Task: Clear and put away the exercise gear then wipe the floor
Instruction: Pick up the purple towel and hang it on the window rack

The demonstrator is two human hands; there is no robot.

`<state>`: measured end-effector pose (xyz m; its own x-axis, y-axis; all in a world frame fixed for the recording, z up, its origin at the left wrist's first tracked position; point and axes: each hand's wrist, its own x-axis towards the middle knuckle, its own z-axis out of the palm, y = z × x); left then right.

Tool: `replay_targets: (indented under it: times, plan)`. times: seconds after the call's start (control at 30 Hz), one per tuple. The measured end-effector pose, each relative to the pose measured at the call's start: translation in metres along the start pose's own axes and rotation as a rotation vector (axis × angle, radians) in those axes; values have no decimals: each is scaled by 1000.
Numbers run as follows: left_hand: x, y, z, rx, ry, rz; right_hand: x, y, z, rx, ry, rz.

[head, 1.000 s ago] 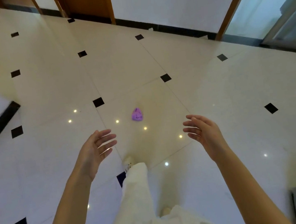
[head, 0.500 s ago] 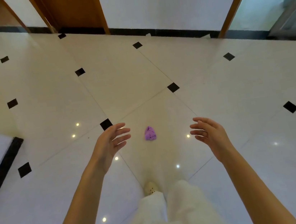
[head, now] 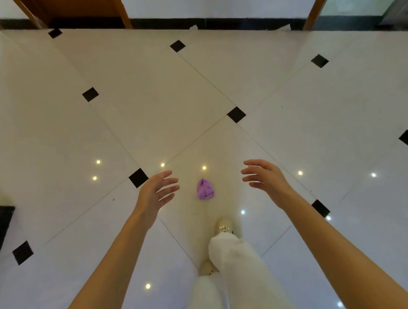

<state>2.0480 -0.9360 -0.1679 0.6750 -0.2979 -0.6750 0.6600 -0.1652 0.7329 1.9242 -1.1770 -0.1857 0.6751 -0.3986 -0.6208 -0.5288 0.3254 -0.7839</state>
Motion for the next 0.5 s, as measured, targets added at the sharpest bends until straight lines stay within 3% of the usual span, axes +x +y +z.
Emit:
replay_targets:
  times: [0.23,0.5]
  plan:
    - [101,-24,-4,286,-45,-67,105,18,11,-59,39,103]
    - [233,-95,2,557,-105,-68,227,110,40,-138,5,218]
